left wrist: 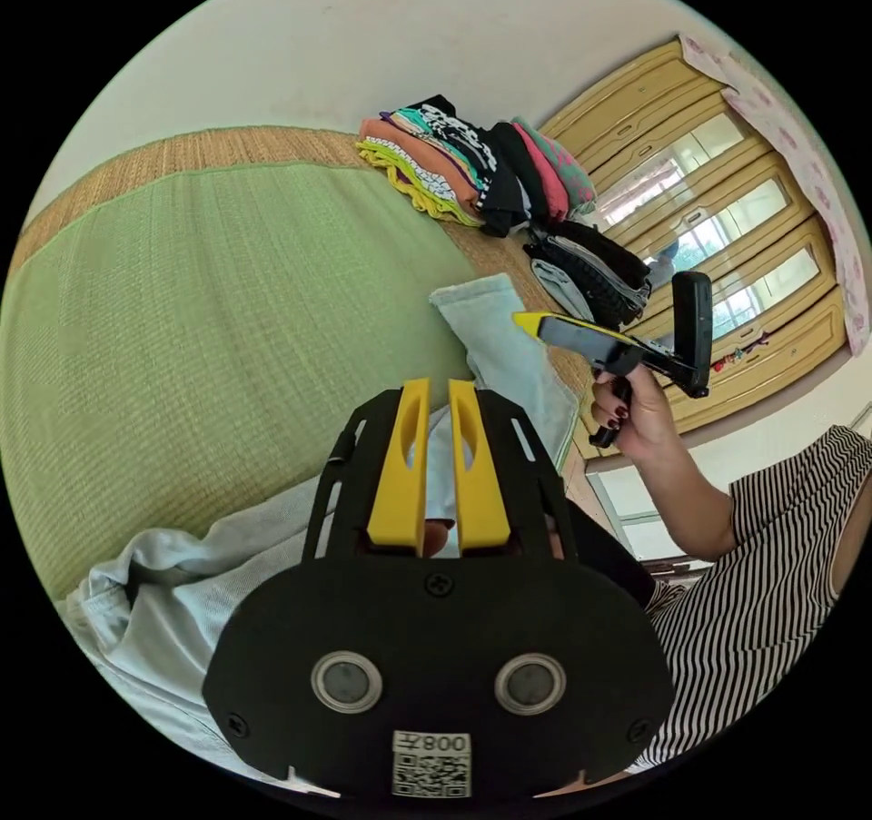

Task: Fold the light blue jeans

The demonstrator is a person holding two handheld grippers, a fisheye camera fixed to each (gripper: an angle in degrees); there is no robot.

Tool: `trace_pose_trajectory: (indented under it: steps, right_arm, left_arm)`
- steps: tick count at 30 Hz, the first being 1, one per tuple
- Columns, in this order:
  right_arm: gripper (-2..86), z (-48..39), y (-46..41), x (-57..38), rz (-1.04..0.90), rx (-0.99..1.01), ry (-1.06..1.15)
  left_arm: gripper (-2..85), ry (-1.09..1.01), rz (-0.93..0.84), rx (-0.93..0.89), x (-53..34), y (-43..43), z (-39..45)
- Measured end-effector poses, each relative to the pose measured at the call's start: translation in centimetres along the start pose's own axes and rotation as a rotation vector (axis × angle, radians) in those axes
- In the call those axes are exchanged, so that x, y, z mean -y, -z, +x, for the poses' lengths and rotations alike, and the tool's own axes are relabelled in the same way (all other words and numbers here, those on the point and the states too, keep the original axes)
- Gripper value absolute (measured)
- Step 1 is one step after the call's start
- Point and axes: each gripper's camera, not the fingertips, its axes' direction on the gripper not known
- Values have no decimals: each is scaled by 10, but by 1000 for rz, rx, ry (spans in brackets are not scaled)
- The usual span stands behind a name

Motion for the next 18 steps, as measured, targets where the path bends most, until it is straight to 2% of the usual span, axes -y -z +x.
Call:
trace_pose_trajectory:
  steps: [3, 9, 14, 18]
  right_arm:
    - [7, 63, 45, -37, 63, 24, -170]
    - [7, 149, 66, -106, 25, 29, -411]
    - [7, 176, 69, -132, 5, 35, -448]
    - [8, 190, 70, -142, -18, 26, -438]
  left_arm:
    - [56, -105, -53, -27, 39, -37, 31]
    - [66, -244, -225, 10, 106, -134, 93]
    - [66, -238, -320, 84, 153, -207, 121]
    - [62, -196, -375, 36, 182, -249, 134]
